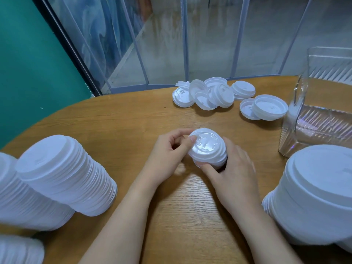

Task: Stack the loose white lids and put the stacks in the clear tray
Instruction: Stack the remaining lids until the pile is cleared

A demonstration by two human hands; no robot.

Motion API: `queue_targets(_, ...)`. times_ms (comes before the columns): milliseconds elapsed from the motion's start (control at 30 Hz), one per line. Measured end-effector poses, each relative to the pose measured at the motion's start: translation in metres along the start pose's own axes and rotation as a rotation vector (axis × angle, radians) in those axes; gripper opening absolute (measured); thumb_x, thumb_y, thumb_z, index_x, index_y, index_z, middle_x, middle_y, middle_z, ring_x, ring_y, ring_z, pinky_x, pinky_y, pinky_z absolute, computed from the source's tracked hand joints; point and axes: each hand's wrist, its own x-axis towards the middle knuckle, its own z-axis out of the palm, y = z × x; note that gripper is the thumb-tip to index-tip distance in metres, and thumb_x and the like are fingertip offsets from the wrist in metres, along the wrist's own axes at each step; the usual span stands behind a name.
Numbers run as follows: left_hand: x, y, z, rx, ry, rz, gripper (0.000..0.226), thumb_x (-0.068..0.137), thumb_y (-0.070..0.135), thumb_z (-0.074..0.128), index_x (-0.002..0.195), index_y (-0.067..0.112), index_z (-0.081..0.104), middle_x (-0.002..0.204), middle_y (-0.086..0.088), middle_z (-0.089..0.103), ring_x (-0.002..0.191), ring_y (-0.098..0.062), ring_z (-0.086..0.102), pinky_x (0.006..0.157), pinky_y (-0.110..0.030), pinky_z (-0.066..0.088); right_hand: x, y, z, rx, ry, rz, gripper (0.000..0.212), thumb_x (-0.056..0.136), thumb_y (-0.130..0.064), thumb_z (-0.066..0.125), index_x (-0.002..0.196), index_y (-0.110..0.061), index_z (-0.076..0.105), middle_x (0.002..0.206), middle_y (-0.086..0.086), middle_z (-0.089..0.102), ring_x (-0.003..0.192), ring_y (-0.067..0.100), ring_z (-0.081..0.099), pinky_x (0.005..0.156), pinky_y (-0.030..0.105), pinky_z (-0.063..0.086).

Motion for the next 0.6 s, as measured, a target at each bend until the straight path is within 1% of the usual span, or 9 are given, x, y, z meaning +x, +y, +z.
queue_targets(67, -0.0016, 0.0001, 0.0015, 0.044, -0.026, 0.006, 0.029, 0.095, 0.044, 0.063, 0.116, 0.027, 0.074, 0.088, -0.033, 0.064, 0.072, -0.018, 0.052, 0.073, -0.044, 0.047, -0.0001, 0.0001, -0.0001, 0.006, -0.003, -0.003, 0.075, 0.075, -0.066, 0.069, 0.138, -0.028, 0.055, 0.121, -0.01, 0.064, 0.116, 0.018, 0.054, 0.103, 0.043, 0.041)
queue_targets(133, -0.0014, -0.001, 0.0024, 0.069, -0.042, 0.01, 0.029, 0.096, 0.045, 0.061, 0.117, 0.029, 0.074, 0.092, -0.03, 0.066, 0.073, -0.017, 0.053, 0.076, -0.052, 0.049, -0.0001, 0.0006, 0.0002, 0.009, -0.005, -0.007, 0.075, 0.075, -0.065, 0.071, 0.139, -0.029, 0.054, 0.123, -0.012, 0.064, 0.117, 0.016, 0.054, 0.102, 0.042, 0.041)
queue_targets(167, -0.0008, -0.0014, 0.0027, 0.073, -0.039, 0.012, 0.03, 0.096, 0.045, 0.061, 0.117, 0.029, 0.074, 0.091, -0.029, 0.066, 0.073, -0.016, 0.053, 0.076, -0.052, 0.049, 0.0003, 0.001, 0.0003, 0.009, -0.003, -0.008, 0.076, 0.075, -0.065, 0.072, 0.139, -0.029, 0.054, 0.124, -0.013, 0.064, 0.117, 0.016, 0.055, 0.102, 0.042, 0.042)
queue_targets(267, 0.0007, -0.0032, 0.0027, 0.062, -0.023, 0.014, 0.028, 0.097, 0.042, 0.062, 0.117, 0.028, 0.074, 0.089, -0.028, 0.066, 0.072, -0.014, 0.052, 0.072, -0.04, 0.046, 0.0014, 0.0012, 0.0008, 0.008, 0.0, -0.007, 0.076, 0.075, -0.065, 0.073, 0.139, -0.029, 0.054, 0.125, -0.014, 0.064, 0.117, 0.015, 0.055, 0.103, 0.043, 0.042)
queue_targets(333, 0.0003, -0.0044, 0.0027, 0.057, -0.028, 0.023, 0.024, 0.099, 0.038, 0.063, 0.117, 0.027, 0.075, 0.088, -0.026, 0.067, 0.069, -0.01, 0.052, 0.07, -0.035, 0.045, 0.0018, 0.0013, 0.0012, 0.004, 0.003, -0.01, 0.075, 0.075, -0.065, 0.075, 0.138, -0.03, 0.054, 0.124, -0.015, 0.064, 0.117, 0.015, 0.055, 0.103, 0.044, 0.043)
queue_targets(400, 0.0008, -0.0068, 0.002, 0.068, -0.029, 0.019, 0.02, 0.101, 0.035, 0.063, 0.116, 0.028, 0.075, 0.081, -0.025, 0.064, 0.061, -0.009, 0.048, 0.06, -0.031, 0.042, 0.0011, 0.0017, 0.0018, -0.023, -0.003, -0.019, 0.08, 0.072, -0.063, 0.079, 0.139, -0.031, 0.053, 0.126, -0.015, 0.063, 0.118, 0.015, 0.054, 0.105, 0.043, 0.041)
queue_targets(467, 0.0015, -0.0081, 0.0013, 0.086, -0.03, 0.008, 0.019, 0.101, 0.036, 0.064, 0.116, 0.03, 0.075, 0.075, -0.021, 0.056, 0.057, -0.01, 0.045, 0.055, -0.029, 0.038, 0.0008, 0.0022, 0.0021, -0.037, -0.008, -0.019, 0.088, 0.068, -0.063, 0.081, 0.143, -0.03, 0.05, 0.129, -0.014, 0.063, 0.122, 0.016, 0.053, 0.106, 0.042, 0.04)
queue_targets(500, 0.0015, -0.0082, 0.0013, 0.091, -0.034, 0.005, 0.02, 0.101, 0.036, 0.064, 0.117, 0.031, 0.075, 0.075, -0.022, 0.055, 0.055, -0.011, 0.045, 0.054, -0.027, 0.038, 0.0008, 0.0019, 0.002, -0.02, -0.006, -0.015, 0.089, 0.068, -0.065, 0.08, 0.144, -0.029, 0.048, 0.13, -0.013, 0.063, 0.122, 0.017, 0.053, 0.106, 0.042, 0.04)
queue_targets(600, 0.0011, -0.0065, 0.0022, 0.104, -0.039, 0.006, 0.021, 0.101, 0.034, 0.064, 0.119, 0.029, 0.074, 0.08, -0.032, 0.056, 0.053, -0.01, 0.044, 0.052, -0.022, 0.037, 0.0009, 0.0004, 0.0018, 0.001, 0.001, -0.021, 0.09, 0.072, -0.075, 0.067, 0.148, -0.031, 0.046, 0.131, -0.012, 0.063, 0.123, 0.016, 0.054, 0.106, 0.041, 0.04)
